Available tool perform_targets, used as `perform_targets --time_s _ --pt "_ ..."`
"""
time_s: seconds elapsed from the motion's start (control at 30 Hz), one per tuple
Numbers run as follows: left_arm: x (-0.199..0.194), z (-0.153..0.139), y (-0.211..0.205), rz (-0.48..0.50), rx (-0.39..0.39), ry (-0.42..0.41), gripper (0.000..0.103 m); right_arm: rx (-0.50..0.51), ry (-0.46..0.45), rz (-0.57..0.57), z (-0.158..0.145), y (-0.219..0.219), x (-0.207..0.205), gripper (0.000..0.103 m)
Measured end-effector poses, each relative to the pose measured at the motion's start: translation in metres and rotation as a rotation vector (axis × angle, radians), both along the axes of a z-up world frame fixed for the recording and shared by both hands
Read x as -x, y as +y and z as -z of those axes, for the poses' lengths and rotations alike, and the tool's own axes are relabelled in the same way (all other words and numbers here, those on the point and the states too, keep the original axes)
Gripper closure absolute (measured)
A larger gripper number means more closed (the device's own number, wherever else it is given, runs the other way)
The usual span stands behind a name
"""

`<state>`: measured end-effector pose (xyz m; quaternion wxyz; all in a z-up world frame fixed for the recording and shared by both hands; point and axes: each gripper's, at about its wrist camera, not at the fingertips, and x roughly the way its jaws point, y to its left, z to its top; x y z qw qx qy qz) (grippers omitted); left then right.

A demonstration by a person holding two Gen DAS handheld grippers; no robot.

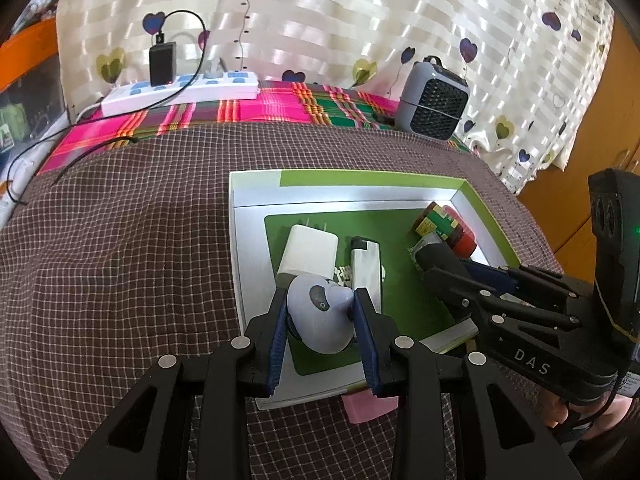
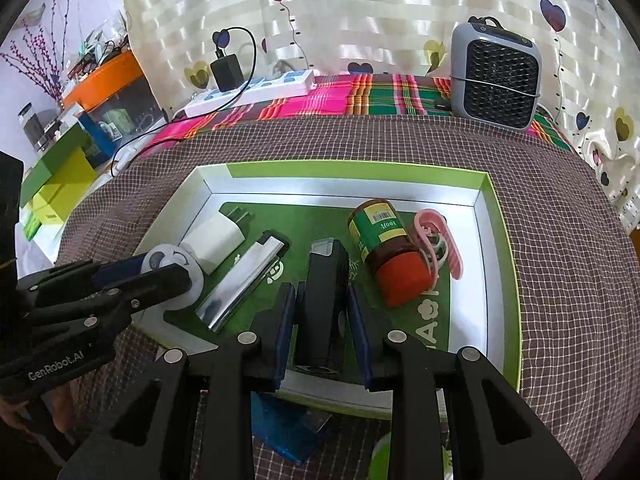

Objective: Organize rigid objects
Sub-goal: 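Release the white gadget with the left gripper while the right gripper releases the black case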

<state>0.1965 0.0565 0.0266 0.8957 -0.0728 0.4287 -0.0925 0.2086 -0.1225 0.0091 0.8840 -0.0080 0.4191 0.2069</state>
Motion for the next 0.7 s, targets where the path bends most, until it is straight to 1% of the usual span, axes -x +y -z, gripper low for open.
perform_targets --time_s 0.1,0.7 --pt "0.0003 0.0002 -0.0028 0.004 -0.026 -0.003 0.072 0.001 0.006 0.0 0.0024 0.0008 -0.0023 0.075" --pt "0.0004 0.001 -0.0033 0.007 -0.034 -0.004 0.072 0.003 0.009 0.003 0.0086 0.0011 -0.003 0.075"
